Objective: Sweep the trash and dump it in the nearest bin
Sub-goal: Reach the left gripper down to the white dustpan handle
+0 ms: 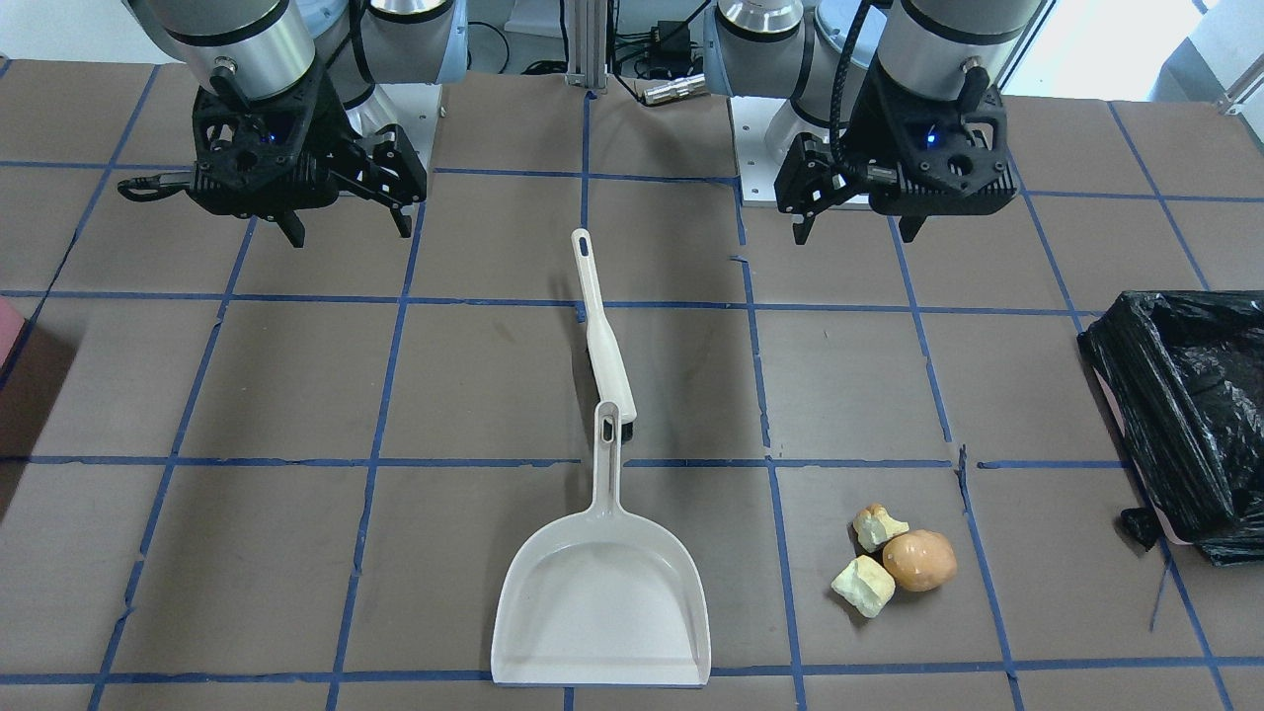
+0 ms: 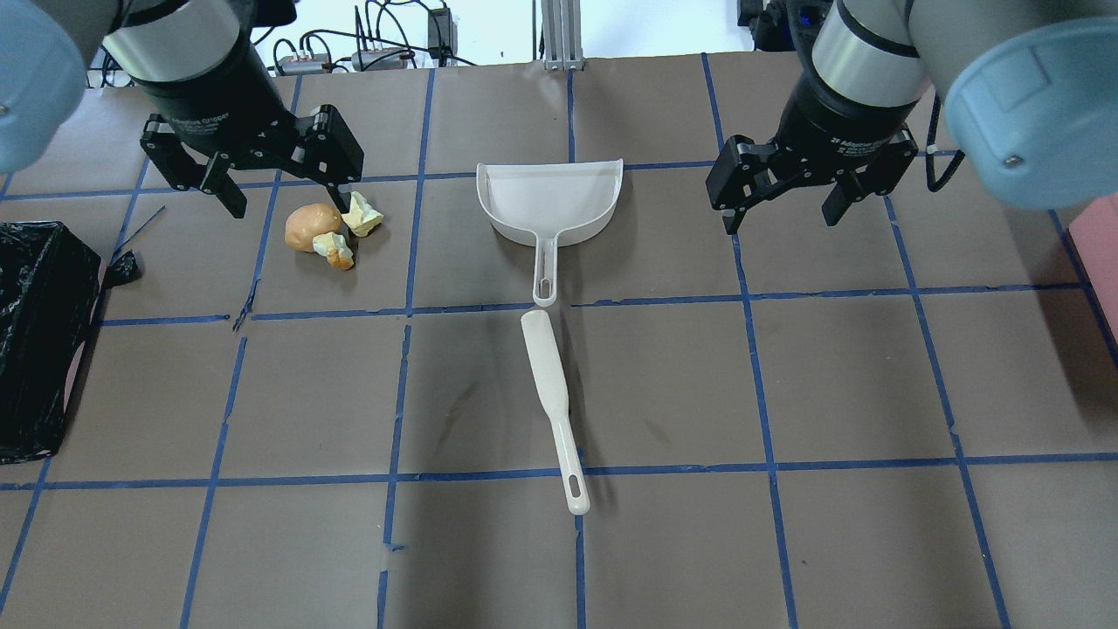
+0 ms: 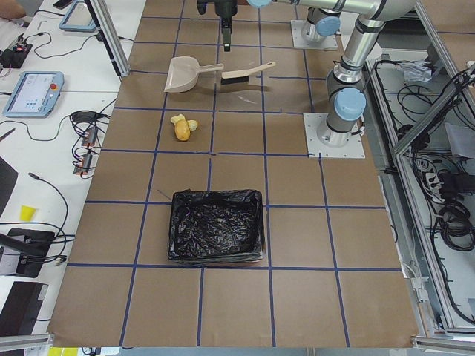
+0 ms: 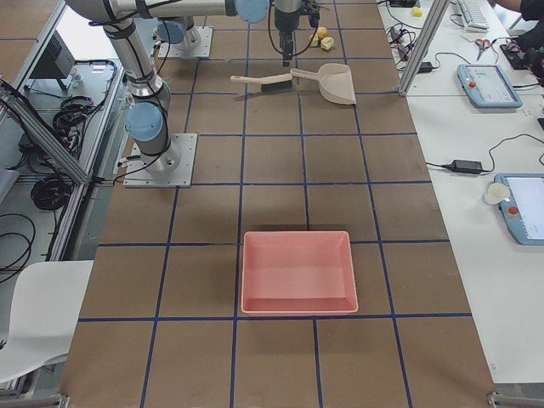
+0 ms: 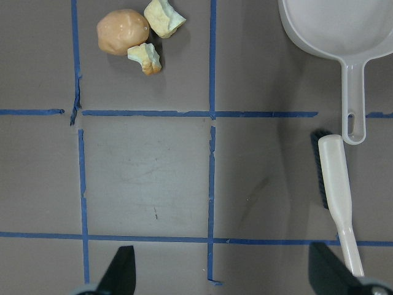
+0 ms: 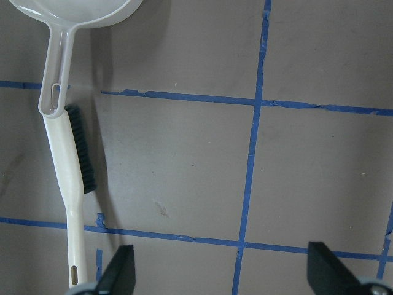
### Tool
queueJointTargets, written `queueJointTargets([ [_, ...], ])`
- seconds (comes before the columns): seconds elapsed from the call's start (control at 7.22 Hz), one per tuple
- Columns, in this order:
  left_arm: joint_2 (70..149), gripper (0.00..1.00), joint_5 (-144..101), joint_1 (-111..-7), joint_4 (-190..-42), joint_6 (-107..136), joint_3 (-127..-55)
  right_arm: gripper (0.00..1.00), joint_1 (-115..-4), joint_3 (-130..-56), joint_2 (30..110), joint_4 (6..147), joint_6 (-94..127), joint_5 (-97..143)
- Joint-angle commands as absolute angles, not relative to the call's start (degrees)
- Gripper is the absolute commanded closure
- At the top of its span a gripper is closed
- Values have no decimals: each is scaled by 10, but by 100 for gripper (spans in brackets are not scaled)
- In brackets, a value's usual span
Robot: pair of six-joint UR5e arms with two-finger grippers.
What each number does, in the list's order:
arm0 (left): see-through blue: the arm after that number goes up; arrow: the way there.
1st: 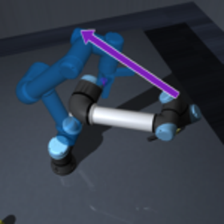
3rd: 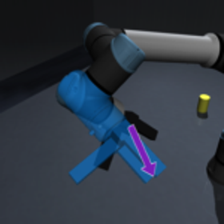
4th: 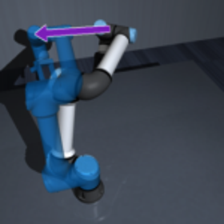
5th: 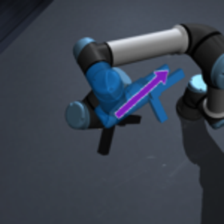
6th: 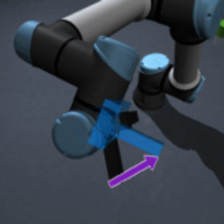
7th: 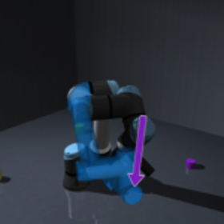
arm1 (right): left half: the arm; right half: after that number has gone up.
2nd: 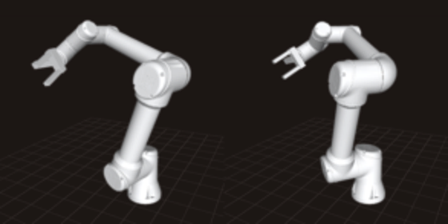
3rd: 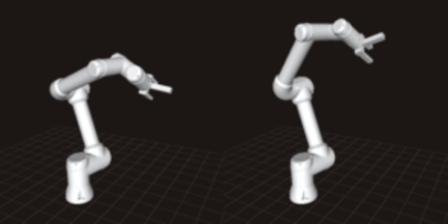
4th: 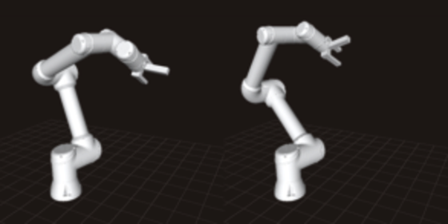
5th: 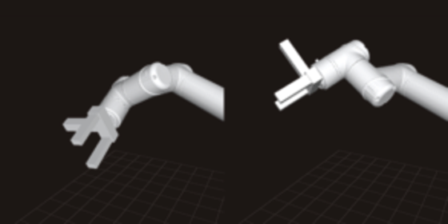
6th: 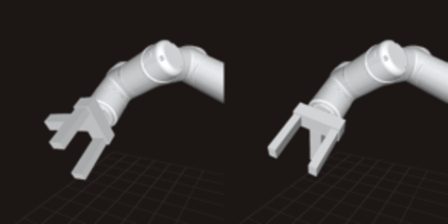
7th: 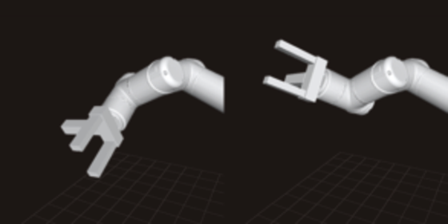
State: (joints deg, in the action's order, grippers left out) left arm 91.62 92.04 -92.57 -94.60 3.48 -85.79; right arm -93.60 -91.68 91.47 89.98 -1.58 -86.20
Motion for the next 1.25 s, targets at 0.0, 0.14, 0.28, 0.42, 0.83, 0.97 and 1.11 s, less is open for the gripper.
queueJointTargets([
  [0.0, 939, 0, 918, -953, -864, 37, -906, 0, -936, -918, 915, 899, -16, -862],
  [0.14, 967, 0, 919, -981, -781, 38, -939, 0, -936, -919, 914, 899, -16, -861],
  [0.28, 997, 0, 919, -1007, -688, 45, -967, 0, -936, -919, 915, 899, -16, -861],
  [0.42, 1026, 0, 918, -1023, -632, 47, -977, 0, -936, -919, 915, 900, -16, -860],
  [0.83, 1084, 0, 920, -1065, -549, 83, -980, 0, -936, -918, 915, 899, -16, -860],
  [0.97, 1098, 0, 919, -1077, -536, 111, -986, 0, -936, -918, 914, 899, -17, -860],
  [1.11, 1109, 0, 920, -1084, -493, 121, -1001, 0, -936, -918, 915, 900, -17, -860],
])
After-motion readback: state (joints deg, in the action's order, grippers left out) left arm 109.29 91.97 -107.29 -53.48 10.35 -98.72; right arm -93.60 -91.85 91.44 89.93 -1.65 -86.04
